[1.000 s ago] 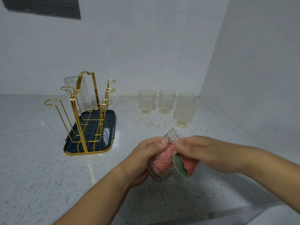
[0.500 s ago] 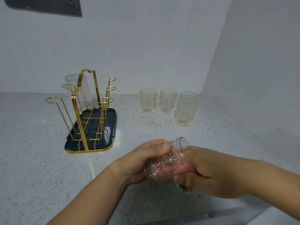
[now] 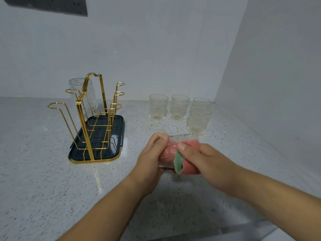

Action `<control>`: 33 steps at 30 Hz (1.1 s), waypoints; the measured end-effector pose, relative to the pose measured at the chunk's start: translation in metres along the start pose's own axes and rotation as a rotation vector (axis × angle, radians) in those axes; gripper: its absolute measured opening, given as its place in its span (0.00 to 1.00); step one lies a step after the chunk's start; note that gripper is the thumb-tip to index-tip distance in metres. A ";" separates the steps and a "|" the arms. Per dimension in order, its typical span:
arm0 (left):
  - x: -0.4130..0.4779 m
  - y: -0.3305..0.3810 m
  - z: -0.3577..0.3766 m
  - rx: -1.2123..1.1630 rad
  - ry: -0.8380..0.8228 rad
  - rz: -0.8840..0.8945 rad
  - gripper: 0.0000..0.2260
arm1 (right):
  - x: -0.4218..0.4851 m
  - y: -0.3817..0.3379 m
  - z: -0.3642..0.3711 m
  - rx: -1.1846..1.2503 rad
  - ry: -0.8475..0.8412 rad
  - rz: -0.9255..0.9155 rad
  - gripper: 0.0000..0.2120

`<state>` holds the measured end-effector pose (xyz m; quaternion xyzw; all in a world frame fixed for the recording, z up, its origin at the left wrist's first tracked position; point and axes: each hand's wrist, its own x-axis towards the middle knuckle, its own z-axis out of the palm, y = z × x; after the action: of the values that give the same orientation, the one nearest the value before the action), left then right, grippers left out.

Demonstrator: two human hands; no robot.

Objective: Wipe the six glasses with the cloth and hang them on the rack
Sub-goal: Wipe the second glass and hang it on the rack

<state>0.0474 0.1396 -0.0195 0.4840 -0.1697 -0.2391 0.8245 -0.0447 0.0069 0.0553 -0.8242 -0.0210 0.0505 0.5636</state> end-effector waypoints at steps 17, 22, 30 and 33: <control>0.000 0.010 -0.011 0.012 -0.197 -0.225 0.39 | -0.004 0.014 -0.005 -0.584 -0.076 -0.203 0.19; -0.001 0.000 -0.004 0.232 -0.088 -0.001 0.26 | 0.007 0.009 -0.016 0.353 0.058 0.129 0.20; -0.005 0.008 -0.001 0.147 0.053 -0.152 0.24 | 0.002 0.021 -0.005 -0.771 -0.160 -0.254 0.21; -0.005 0.012 -0.002 0.099 0.012 -0.305 0.24 | 0.009 0.024 -0.018 -1.447 -0.183 -0.485 0.16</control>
<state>0.0469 0.1488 -0.0096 0.5455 -0.1008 -0.3501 0.7548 -0.0347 -0.0179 0.0387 -0.9525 -0.2759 -0.0328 -0.1247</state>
